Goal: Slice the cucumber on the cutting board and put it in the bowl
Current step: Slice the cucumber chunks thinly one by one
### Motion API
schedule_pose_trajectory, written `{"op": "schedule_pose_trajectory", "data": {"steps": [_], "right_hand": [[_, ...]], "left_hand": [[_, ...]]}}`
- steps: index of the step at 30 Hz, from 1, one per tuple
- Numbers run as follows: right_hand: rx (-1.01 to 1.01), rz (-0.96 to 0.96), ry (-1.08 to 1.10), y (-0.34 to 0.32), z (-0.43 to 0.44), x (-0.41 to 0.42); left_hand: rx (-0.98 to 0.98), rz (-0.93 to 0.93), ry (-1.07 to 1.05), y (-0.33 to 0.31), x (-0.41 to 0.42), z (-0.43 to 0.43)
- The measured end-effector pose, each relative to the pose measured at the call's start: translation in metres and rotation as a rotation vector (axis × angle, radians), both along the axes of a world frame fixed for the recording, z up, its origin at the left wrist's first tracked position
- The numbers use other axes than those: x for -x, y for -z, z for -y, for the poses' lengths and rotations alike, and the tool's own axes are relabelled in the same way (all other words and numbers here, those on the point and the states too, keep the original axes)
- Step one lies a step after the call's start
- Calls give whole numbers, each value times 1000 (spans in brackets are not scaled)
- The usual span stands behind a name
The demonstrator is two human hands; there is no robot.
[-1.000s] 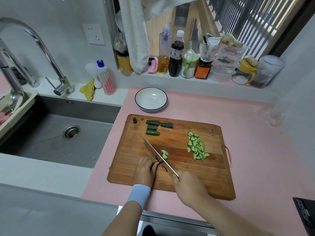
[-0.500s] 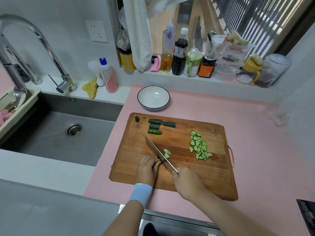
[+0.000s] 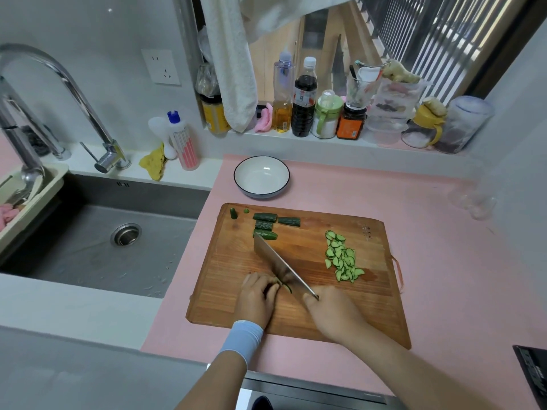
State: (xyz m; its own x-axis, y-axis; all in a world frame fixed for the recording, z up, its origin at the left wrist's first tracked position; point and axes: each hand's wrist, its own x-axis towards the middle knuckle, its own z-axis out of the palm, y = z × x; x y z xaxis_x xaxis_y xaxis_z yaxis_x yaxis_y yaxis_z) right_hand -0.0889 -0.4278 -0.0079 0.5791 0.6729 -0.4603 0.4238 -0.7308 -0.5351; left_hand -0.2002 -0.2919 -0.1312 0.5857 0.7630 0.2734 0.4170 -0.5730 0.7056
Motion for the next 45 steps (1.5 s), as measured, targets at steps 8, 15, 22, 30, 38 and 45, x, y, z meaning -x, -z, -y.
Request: {"op": "schedule_pose_trajectory", "data": {"steps": [8,15,22,30,38,45], "right_hand": [[-77,-5,87,-15,9,-38],[-175,-129,219,-18,15,-51],[-152,208,47,-24,29,-67],[-15,827,-493,4,46,-83],[13,887,-538,12,41,-81],[-25,933,-561,2,41,-72]], "left_hand": [[45,43,86,-34,-33,-1],[-132,-4,416,-40,-58,12],[-53,35,76,-51,-59,-13],[325,-156,131,-102,-77,-45],[260,-502,354,-99,-114,-8],[342,-297,242,-99,-113,-7]]}}
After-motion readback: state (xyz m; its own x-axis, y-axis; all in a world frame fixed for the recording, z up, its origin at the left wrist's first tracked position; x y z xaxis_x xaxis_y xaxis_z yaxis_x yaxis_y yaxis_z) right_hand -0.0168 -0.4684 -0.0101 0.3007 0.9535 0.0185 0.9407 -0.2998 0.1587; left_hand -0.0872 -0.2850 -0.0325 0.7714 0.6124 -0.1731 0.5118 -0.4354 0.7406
